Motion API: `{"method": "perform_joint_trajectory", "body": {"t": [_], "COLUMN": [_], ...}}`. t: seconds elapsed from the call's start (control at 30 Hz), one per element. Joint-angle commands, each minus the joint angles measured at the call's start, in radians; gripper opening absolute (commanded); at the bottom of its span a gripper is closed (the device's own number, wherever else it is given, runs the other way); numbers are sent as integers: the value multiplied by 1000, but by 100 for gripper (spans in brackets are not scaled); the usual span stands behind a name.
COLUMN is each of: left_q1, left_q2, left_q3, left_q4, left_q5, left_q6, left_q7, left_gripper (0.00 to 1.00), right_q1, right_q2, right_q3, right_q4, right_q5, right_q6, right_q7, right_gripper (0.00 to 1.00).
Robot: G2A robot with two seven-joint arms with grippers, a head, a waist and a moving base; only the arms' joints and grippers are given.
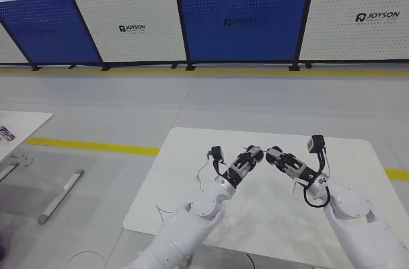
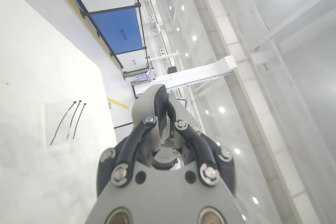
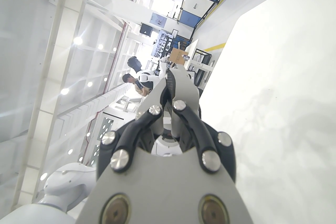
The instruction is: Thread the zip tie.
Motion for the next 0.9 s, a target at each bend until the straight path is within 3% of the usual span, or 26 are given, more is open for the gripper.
{"method": "perform_joint_trajectory", "body": {"t": [0.0, 0.07, 0.1, 0.13, 0.17, 0.2, 0.4, 0.47, 0.5, 0.57, 0.7, 0.87], "left_q1": [1, 4, 5, 9, 11, 13, 18, 18, 17, 16, 16, 15], "left_q2": [0, 1, 1, 1, 2, 2, 2, 2, 2, 1, 1, 1], "left_q3": [-2, -3, -3, -3, -4, -4, 0, 1, 1, 1, 1, -3], "left_q4": [0, -1, -5, -11, -14, -18, -24, -24, -23, -21, -17, -12], "left_q5": [5, 7, 6, 5, 5, 6, 22, 23, 23, 25, 29, 29], "left_q6": [-3, -2, -1, -1, -1, -2, -2, -3, -3, -4, -7, -9], "left_q7": [2, -1, -4, -14, -18, -21, -28, -27, -26, -25, -24, -24], "left_gripper": [0, 0, 29, 44, 82, 100, 99, 82, 78, 51, 30, 11], "right_q1": [-7, -12, -14, -17, -19, -20, -25, -26, -27, -28, -29, -30], "right_q2": [0, 0, 0, 0, 0, -1, -3, -4, -4, -5, -7, -10], "right_q3": [5, 9, 11, 13, 15, 16, 19, 21, 21, 22, 24, 27], "right_q4": [-9, -14, -16, -19, -20, -21, -27, -28, -29, -30, -31, -31], "right_q5": [-4, -7, -9, -13, -15, -17, -27, -30, -31, -33, -36, -37], "right_q6": [6, 9, 9, 9, 10, 10, 12, 13, 14, 15, 16, 16], "right_q7": [-13, -15, -16, -16, -16, -16, -17, -16, -16, -15, -13, -14], "right_gripper": [0, 0, 0, 0, 0, 0, 0, 0, 0, 0, 0, 0]}}
